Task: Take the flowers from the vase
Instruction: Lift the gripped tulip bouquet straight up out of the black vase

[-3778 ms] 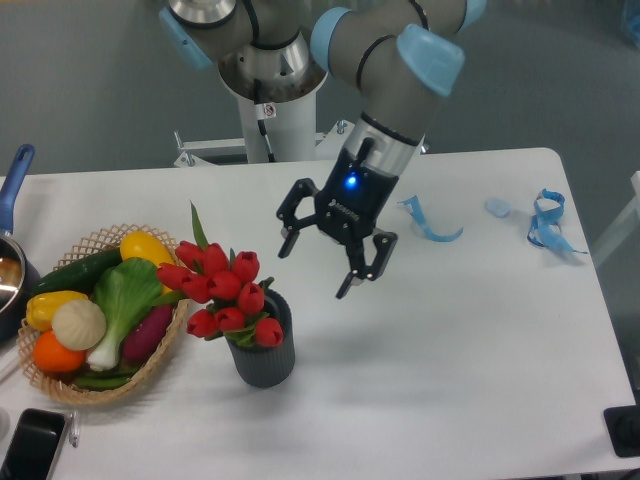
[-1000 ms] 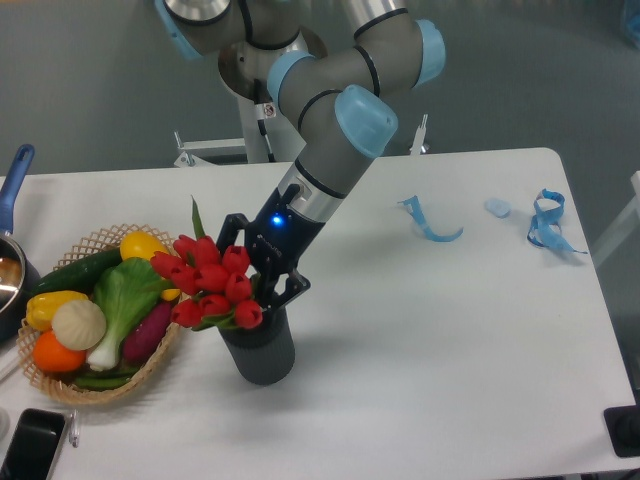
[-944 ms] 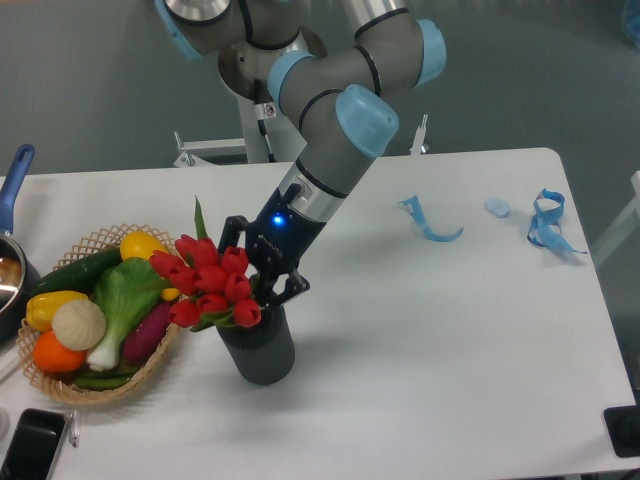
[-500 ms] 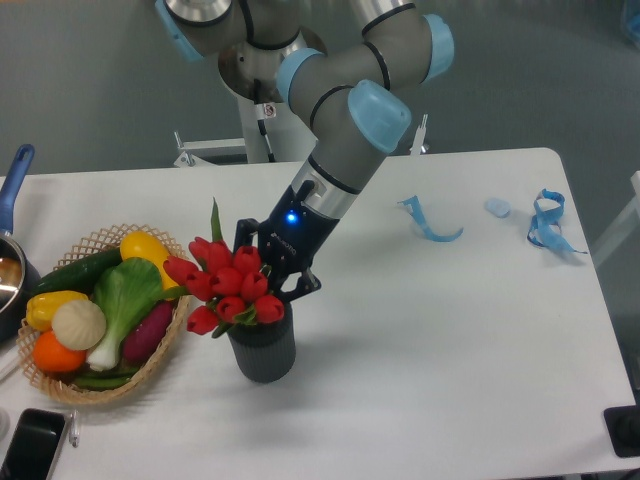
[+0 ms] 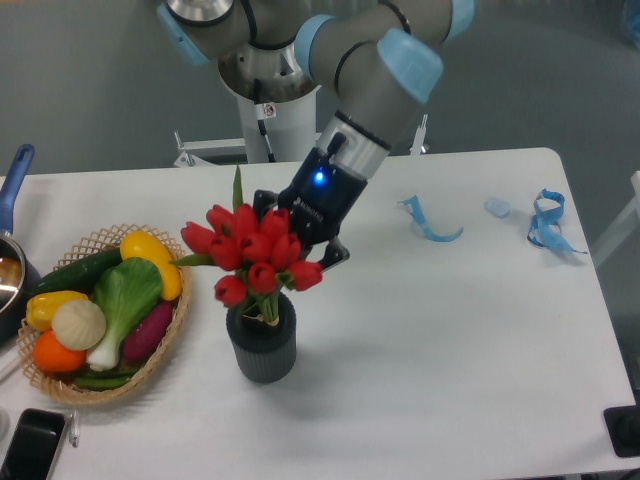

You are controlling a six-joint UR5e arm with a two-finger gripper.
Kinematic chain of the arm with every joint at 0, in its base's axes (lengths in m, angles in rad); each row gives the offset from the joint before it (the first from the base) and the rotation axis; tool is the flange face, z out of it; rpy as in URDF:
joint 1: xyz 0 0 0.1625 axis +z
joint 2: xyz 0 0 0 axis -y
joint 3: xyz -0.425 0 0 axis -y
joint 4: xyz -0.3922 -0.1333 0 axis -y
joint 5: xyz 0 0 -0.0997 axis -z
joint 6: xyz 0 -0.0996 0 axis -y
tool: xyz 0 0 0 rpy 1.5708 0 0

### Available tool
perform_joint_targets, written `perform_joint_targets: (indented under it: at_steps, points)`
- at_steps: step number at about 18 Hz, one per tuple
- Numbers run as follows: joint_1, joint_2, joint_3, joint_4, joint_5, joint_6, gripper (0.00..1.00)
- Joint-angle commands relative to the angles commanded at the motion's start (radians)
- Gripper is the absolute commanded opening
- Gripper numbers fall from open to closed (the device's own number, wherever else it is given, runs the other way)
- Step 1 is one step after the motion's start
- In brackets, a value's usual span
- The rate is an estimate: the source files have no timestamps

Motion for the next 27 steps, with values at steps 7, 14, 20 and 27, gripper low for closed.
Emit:
perform_joint_targets:
  at_steps: [7,14,20,27]
  points:
    - [-0.008,0.012,-0.002,-0.002,0.003,-0.041,0.37]
    - [-0.054,0.008,-0.006,0.000,-0.023,-0.090,0.37]
    - [-0.072,0.012,0.021,0.006,-0.032,-0.163,0.37]
    - [-0.055,0.012,0.084,0.002,-0.025,-0.167,0.37]
